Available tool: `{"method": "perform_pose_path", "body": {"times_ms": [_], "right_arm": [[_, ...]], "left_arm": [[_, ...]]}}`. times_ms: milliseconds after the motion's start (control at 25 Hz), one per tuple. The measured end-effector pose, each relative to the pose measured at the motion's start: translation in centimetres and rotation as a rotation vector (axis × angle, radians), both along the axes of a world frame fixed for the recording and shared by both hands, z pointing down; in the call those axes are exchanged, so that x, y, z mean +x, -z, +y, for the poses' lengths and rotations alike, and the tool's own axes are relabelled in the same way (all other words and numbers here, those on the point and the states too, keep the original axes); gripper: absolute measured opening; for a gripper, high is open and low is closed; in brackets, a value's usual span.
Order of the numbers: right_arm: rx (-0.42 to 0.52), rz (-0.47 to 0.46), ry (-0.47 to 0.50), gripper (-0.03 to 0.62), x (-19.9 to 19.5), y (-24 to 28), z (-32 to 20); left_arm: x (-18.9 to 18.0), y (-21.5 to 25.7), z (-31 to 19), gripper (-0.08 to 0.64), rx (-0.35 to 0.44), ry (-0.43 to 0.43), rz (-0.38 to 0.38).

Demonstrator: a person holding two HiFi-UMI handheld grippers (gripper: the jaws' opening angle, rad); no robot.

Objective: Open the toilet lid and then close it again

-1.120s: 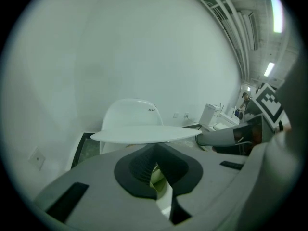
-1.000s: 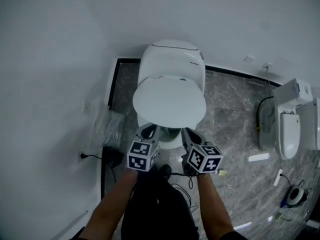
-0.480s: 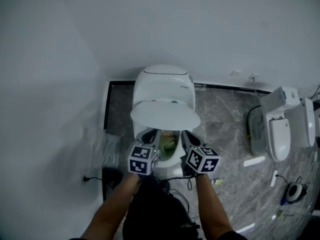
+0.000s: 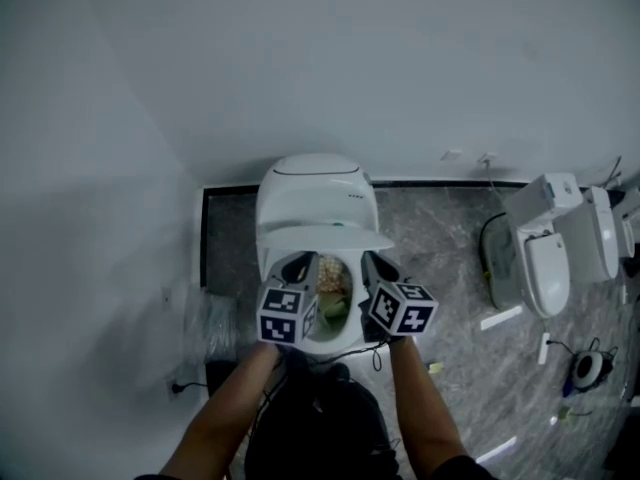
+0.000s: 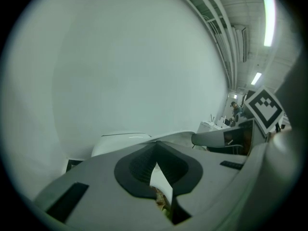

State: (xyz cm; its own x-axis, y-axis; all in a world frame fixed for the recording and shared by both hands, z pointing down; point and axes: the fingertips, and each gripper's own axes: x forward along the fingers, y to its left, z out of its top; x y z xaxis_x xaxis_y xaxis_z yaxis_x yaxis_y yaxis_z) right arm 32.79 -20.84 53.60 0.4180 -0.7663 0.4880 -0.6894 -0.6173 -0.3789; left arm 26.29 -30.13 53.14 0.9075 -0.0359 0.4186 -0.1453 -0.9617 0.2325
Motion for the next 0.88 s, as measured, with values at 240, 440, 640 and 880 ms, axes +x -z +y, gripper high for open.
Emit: {"method": "perform_pose_path", "body": {"times_ms": [240,440,640,880], "right_arm": [[0.001,0.038,0.004,0.01,2.4,1.1,-1.9],[0.018,0.047,0.032,0.011,4.6,1.7,-3.3],[0.029,0.046,0.083,0.011,6.6,2.0,-5.3],[0.023,0.044,0.145,0.011,9.7,1.9,-7.7]], "left_arm": [[1.9,1.1,-2.5,0.009,0.025,0.024,0.019],[3.3,0.7,-3.9,0.009,0.049,0.04,-0.024],[3.8,0.2,-4.8,0.009,0.066,0.076,-0.062],[5.0,0.1,-5.8,0.009,0.068,0.123,-0.081]]}}
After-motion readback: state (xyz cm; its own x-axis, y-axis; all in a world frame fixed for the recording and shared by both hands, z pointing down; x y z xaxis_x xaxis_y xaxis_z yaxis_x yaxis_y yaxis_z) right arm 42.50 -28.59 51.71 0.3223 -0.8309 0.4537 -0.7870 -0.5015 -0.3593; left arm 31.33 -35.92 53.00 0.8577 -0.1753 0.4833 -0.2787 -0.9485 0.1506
